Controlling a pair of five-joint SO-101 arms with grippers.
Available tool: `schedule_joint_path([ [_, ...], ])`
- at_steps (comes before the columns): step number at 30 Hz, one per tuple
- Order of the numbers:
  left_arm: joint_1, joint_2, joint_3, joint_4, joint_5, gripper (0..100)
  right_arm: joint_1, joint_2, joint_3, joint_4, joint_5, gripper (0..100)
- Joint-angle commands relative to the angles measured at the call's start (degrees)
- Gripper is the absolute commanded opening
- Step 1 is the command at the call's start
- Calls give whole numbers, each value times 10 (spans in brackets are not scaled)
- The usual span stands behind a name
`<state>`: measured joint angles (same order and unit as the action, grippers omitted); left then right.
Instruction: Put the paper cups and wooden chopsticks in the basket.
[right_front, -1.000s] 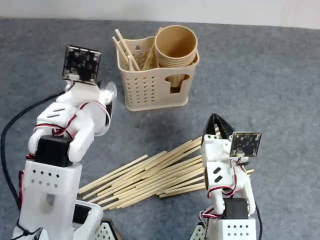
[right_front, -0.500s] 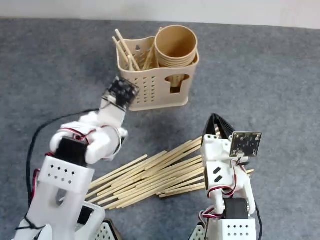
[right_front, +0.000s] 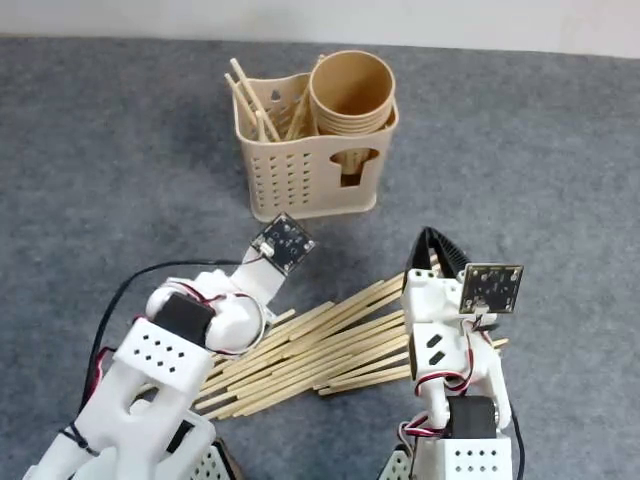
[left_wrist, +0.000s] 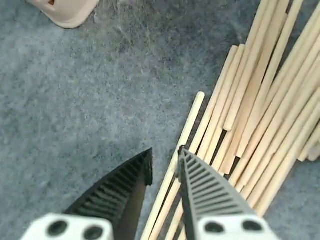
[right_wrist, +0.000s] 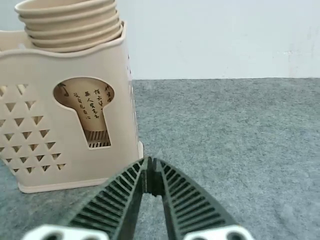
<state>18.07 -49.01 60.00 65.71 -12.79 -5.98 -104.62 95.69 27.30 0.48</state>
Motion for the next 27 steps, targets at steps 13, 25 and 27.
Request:
schedule_joint_path([
  [13,11,184,-38,-69,-7,98,-7,-8,18,-16,8,28],
  [25,7,320,-78,-101,-6,98,-7,-8,18,-16,8,28],
  [27,7,338,-91,-101,-6,98,-7,-8,18,-16,8,28],
])
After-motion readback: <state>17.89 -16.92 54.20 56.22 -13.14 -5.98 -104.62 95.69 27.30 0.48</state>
